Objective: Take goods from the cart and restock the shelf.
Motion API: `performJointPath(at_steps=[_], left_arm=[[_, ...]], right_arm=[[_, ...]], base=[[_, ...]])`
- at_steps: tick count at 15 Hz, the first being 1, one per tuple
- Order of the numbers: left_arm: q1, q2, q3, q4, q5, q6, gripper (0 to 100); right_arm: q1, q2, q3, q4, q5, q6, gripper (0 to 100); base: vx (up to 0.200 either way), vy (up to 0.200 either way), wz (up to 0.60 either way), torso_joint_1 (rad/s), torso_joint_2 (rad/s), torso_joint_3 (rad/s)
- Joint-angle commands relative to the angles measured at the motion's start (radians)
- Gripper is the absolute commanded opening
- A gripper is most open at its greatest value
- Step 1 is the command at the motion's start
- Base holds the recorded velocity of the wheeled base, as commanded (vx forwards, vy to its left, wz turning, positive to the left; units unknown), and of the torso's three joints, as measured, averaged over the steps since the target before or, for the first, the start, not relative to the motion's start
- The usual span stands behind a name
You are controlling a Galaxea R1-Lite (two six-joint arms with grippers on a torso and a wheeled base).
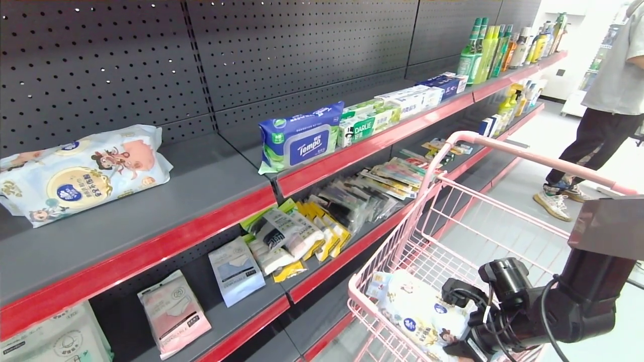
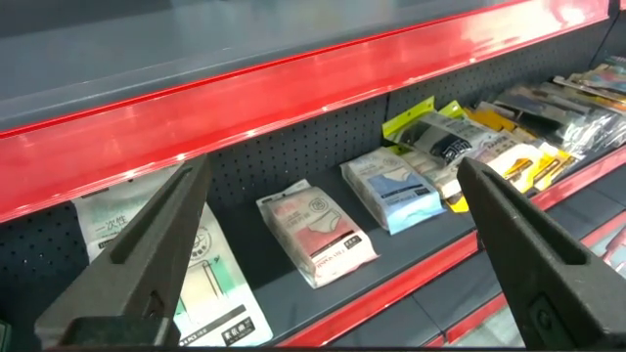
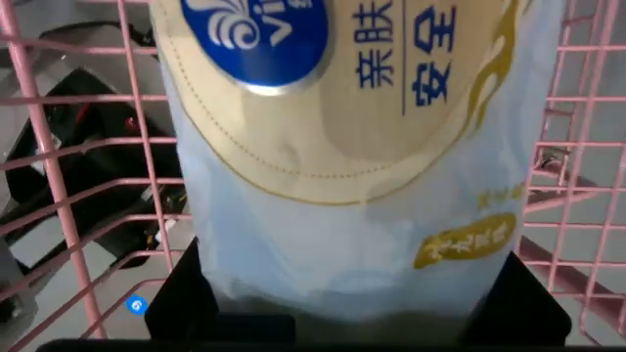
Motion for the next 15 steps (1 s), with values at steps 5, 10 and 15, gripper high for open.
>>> performJointPath(at_steps=[5,10,15], left_arm=[[0.000,0.001,0.000,0.002,-0.001,-0.003,100],[0.000,0.001,0.000,0.002,-0.003,-0.003,100],[0.000,0.001,0.000,0.002,-0.003,-0.003,100]], right_arm=[[-0.017,-0.605,-0.098,0.289,-0.165,0.196,0],[-0.021,-0.958,-0.157,0.404,-0.259,0.343,0],[-0.030,-1.255,-0.045,0.404,-0.335,0.368,0]], base=[[0.000,0.000,0.00,0.000,0.00,0.000],[0.000,0.000,0.00,0.000,0.00,0.000],[0.000,0.000,0.00,0.000,0.00,0.000]])
